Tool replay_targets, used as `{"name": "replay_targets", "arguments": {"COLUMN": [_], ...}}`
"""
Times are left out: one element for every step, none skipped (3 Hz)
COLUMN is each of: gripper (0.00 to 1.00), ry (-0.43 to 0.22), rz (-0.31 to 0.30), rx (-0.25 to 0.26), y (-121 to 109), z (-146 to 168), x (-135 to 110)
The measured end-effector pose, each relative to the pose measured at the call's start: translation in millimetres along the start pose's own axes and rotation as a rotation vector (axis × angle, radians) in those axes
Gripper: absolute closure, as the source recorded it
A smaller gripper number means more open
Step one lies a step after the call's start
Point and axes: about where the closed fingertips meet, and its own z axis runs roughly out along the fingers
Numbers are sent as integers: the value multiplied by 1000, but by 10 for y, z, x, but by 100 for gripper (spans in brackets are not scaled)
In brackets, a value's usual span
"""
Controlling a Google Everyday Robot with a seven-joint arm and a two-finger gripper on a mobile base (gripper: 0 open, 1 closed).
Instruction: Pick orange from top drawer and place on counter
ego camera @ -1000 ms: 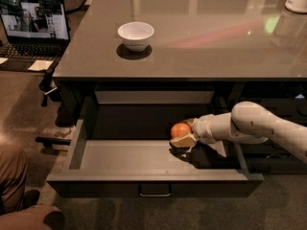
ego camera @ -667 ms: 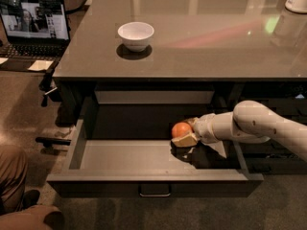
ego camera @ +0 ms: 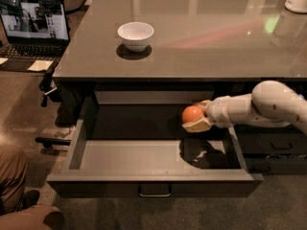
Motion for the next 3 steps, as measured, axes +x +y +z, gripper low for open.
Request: {"name": "replay_targets", "arguments": {"gripper": [100, 100, 100], "ry": [-8, 18, 55], "rz": [-65, -126, -134], "rx": [16, 0, -14], "y": [-213, -314, -318], "z": [-387, -753, -1047], "x": [-240, -508, -678]}}
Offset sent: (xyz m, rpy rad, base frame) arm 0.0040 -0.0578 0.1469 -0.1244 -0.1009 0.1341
